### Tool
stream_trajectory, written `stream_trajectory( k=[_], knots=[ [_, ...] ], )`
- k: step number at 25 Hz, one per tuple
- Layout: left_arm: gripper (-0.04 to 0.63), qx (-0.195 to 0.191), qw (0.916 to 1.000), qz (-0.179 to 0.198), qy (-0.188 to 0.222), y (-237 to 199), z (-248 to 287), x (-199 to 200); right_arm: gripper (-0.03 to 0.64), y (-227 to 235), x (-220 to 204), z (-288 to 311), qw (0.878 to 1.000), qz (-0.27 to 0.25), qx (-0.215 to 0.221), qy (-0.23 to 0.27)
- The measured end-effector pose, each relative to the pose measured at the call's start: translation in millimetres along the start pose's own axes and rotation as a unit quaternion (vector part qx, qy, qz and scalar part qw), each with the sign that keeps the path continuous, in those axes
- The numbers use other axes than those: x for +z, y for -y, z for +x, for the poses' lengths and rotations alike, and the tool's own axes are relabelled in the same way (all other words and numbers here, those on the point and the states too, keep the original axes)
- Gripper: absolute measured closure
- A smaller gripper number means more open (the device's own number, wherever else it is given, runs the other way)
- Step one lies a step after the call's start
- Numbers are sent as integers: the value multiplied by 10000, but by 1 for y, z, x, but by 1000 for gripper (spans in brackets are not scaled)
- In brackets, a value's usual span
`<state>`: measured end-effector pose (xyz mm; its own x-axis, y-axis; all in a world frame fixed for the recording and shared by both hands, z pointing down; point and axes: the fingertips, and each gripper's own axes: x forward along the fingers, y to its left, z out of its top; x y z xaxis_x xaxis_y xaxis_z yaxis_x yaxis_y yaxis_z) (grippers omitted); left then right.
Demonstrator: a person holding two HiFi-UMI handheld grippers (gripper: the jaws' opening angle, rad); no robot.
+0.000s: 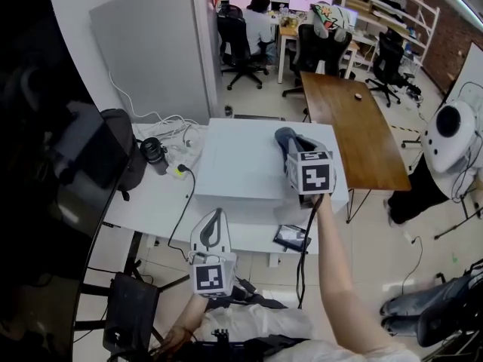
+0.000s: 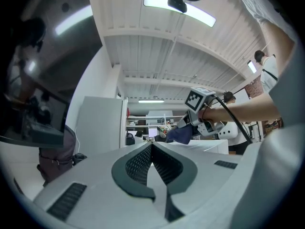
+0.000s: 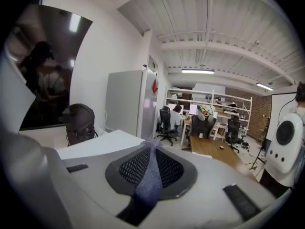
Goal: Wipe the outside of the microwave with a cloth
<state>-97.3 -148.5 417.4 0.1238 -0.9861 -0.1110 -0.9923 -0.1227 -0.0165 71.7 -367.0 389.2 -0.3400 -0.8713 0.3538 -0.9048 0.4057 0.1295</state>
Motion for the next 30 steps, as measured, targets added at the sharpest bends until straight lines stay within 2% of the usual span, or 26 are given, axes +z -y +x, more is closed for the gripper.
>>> stream_trajectory(
  k=[3, 9, 14, 16, 19, 23, 30],
  knots=[
    [594, 81, 10000, 30, 35, -11, -3, 0, 560, -36, 34, 10, 9990, -136, 297, 296],
    [594, 370, 9991, 178, 88, -46, -13, 5, 560, -125, 71, 42, 9934, -398, 959, 482],
    [594, 844, 9959, 283, 132, -90, -17, 9, 560, -174, 90, 90, 9897, -615, 1215, 434],
    [594, 1007, 9943, 316, 180, -103, -18, 11, 560, -183, 82, 113, 9901, -642, 1234, 183],
    [594, 989, 9944, 313, 211, -106, -16, 12, 558, -179, 53, 136, 9910, -561, 1161, -355],
    [594, 549, 9979, 290, 207, -85, 0, 11, 558, -159, 30, 142, 9921, -314, 1080, -553],
    [594, -253, 9992, 184, 239, -31, 22, 15, 558, -68, -5, 128, 9957, 131, 326, -858]
  ],
)
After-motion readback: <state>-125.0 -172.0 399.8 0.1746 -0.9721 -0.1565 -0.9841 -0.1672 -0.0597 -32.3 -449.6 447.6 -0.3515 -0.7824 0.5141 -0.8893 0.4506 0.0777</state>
